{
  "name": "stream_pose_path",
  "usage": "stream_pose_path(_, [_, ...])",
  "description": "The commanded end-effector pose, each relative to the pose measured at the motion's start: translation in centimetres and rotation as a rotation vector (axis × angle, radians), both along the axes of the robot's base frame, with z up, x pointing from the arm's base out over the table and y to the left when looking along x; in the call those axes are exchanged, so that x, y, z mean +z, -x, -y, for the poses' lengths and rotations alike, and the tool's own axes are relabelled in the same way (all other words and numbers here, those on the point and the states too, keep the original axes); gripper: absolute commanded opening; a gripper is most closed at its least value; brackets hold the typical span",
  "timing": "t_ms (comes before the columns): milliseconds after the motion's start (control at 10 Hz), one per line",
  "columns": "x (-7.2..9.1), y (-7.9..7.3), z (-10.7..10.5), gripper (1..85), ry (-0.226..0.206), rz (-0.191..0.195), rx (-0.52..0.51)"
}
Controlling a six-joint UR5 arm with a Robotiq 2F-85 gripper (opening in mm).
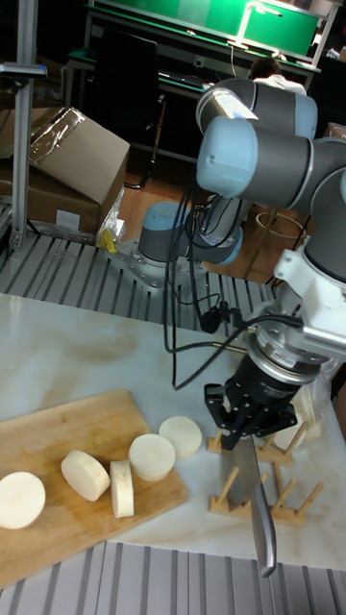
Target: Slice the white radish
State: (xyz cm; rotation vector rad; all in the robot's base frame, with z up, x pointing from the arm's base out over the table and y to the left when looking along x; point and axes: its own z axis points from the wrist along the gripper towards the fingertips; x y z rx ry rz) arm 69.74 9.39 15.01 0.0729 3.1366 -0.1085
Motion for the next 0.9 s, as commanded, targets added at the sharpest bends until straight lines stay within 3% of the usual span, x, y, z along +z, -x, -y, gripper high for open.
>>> stream_pose_path(0, [0.9,-0.2,3.5,1.3,-0.003,0.032,0.002])
stream_pose_path(100, [1.3,0.7,4.1,1.3,-0.010,0.029,0.014])
stream_pose_path(300, [2.7,3.8,4.9,1.3,-0.009,-0.008,0.018])
stream_pose_path(500, [2.5,4.9,4.9,1.3,-0.027,0.005,0.026])
stream_pose_path(800, [2.5,6.0,3.9,1.3,-0.006,-0.001,0.010])
